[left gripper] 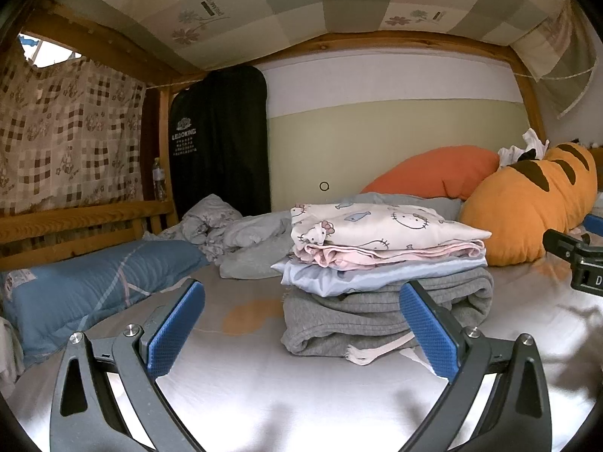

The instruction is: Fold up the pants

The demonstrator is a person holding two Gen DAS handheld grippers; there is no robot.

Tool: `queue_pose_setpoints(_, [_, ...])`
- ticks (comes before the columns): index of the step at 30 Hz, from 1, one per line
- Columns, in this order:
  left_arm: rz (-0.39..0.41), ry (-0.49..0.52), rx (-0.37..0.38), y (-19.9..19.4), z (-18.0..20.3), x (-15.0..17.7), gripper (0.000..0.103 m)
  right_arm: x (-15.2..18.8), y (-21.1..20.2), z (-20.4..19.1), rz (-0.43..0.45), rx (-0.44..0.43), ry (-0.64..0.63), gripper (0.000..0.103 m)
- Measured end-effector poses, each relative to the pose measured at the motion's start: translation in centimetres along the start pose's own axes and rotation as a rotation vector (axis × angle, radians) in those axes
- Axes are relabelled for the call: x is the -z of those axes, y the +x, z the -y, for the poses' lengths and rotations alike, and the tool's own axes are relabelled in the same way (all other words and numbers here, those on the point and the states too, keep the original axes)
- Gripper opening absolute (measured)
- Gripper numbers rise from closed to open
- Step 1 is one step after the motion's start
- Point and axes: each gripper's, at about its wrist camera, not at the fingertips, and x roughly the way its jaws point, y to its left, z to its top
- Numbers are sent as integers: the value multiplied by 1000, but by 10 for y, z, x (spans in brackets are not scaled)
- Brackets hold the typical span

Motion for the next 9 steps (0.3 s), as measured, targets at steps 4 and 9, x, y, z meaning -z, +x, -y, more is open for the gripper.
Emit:
queue_pose_setpoints(4, [3, 15, -4, -2, 2, -1, 103, -2, -2, 2, 6, 2, 9, 102])
queue_pose_setpoints(9, [2, 19, -3, -1, 3, -1, 103, -3, -4, 2, 15, 4, 15, 102])
